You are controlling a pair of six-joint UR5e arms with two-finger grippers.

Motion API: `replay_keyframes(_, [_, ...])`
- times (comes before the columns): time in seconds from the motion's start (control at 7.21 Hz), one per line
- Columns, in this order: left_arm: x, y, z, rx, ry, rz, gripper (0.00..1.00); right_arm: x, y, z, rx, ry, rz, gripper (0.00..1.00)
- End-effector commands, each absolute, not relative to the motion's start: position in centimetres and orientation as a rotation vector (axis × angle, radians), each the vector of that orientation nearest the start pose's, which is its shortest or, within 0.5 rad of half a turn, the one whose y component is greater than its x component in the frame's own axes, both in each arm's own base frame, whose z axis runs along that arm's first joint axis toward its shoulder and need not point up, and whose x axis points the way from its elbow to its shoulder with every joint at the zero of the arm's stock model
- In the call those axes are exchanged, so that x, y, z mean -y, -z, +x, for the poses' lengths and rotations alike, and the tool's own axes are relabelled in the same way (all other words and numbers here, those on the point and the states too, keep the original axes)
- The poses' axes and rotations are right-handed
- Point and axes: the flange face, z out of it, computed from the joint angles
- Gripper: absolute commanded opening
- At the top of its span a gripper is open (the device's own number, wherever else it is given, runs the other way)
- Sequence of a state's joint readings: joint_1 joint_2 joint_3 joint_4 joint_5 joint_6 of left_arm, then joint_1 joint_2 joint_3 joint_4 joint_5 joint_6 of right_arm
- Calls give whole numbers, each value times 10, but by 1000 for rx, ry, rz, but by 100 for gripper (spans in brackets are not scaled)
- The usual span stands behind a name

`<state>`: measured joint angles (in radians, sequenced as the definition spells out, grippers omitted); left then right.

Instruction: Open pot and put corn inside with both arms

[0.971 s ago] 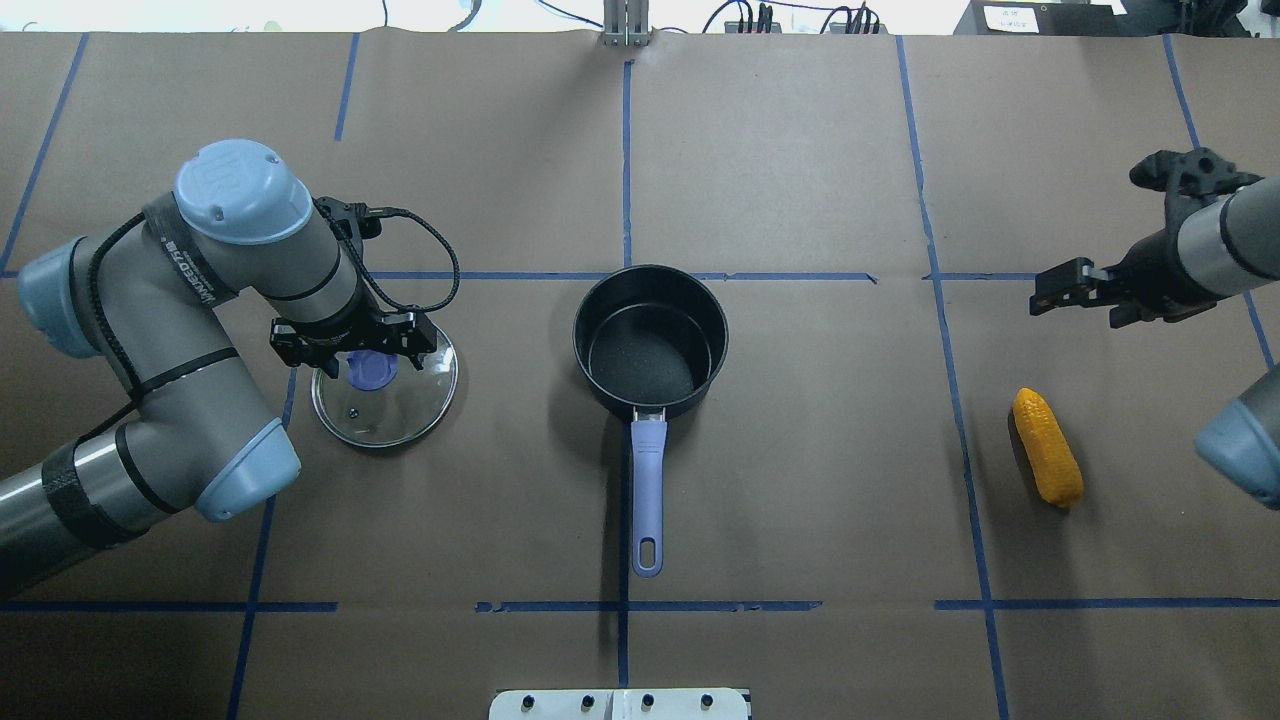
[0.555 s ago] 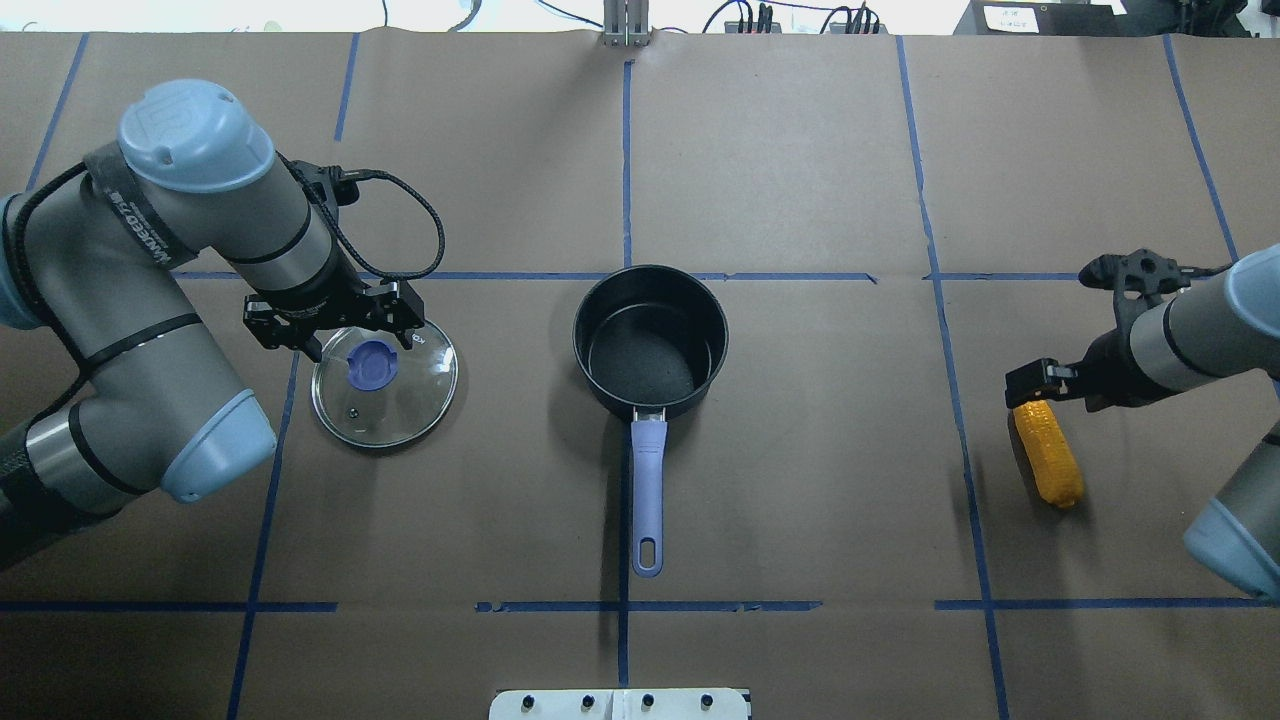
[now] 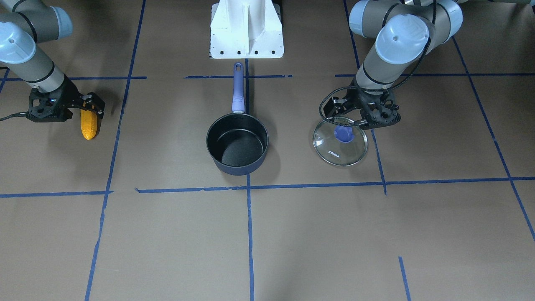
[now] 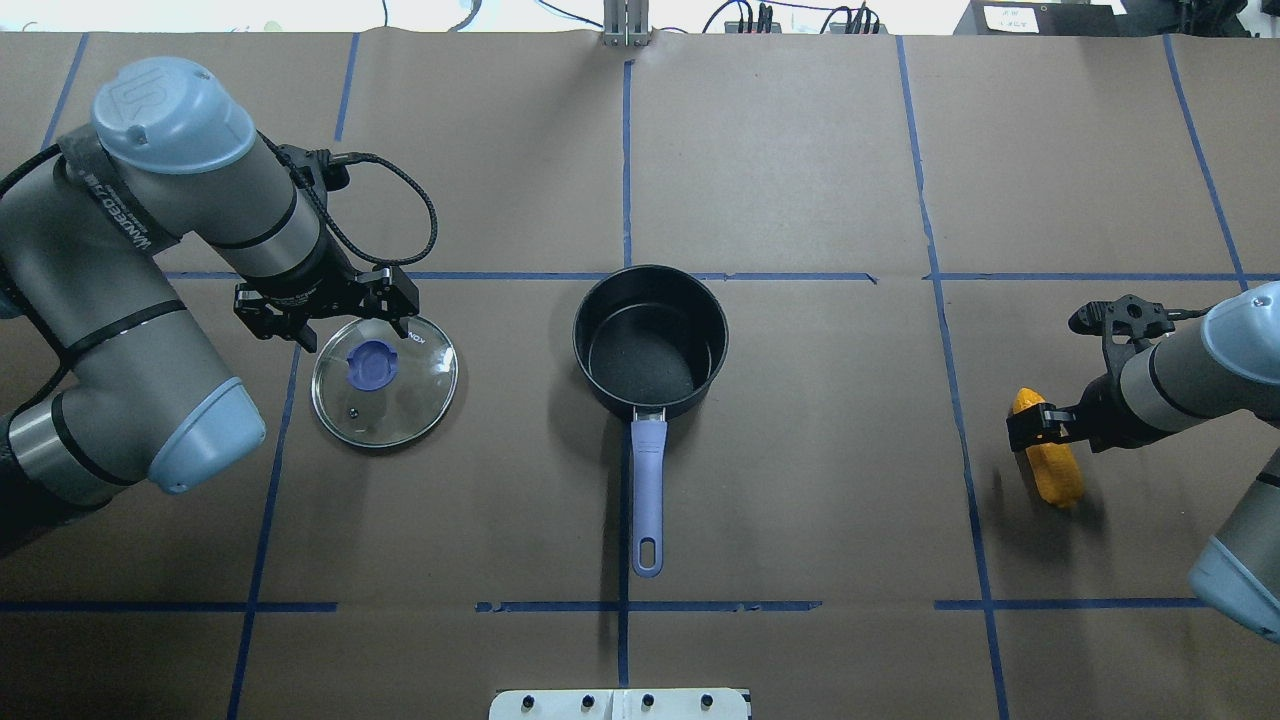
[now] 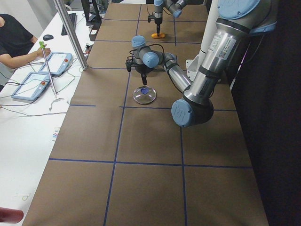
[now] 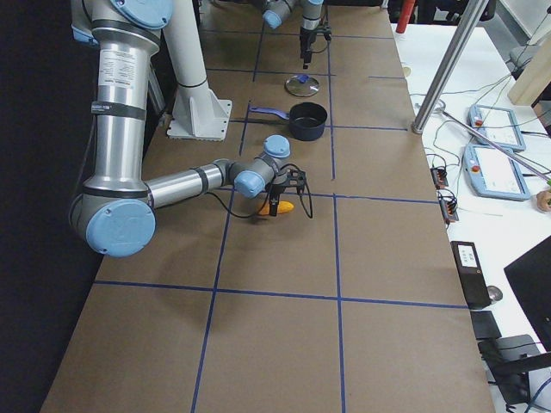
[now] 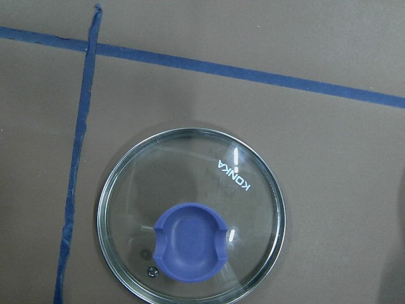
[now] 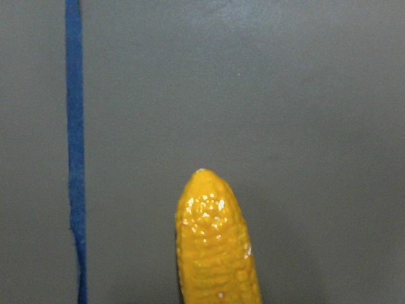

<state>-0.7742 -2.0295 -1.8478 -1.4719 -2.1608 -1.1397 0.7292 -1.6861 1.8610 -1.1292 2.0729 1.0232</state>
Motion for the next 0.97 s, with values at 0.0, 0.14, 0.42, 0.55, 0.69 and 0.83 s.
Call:
replay_keyframes(0.0, [482, -287, 379, -834, 137, -116, 100, 376, -535, -295, 763, -20, -36, 80])
replay_keyframes(0.14, [485, -286, 375, -837, 143, -111, 100, 376, -535, -295, 763, -18, -36, 37])
replay_keyframes(0.42, [487, -283, 370, -843, 148, -106, 100, 376, -531, -293, 770, -19, -29, 3])
replay_keyframes(0.55, [489, -280, 362, -860, 151, -113, 100, 376, -520, -290, 787, -15, -14, 2])
replay_keyframes(0.69, [489, -276, 351, -874, 147, -112, 100, 379, -500, -282, 813, -21, 7, 1])
replay_keyframes(0.83, [491, -275, 344, -878, 118, -87, 100, 389, -485, -269, 830, -45, 27, 0])
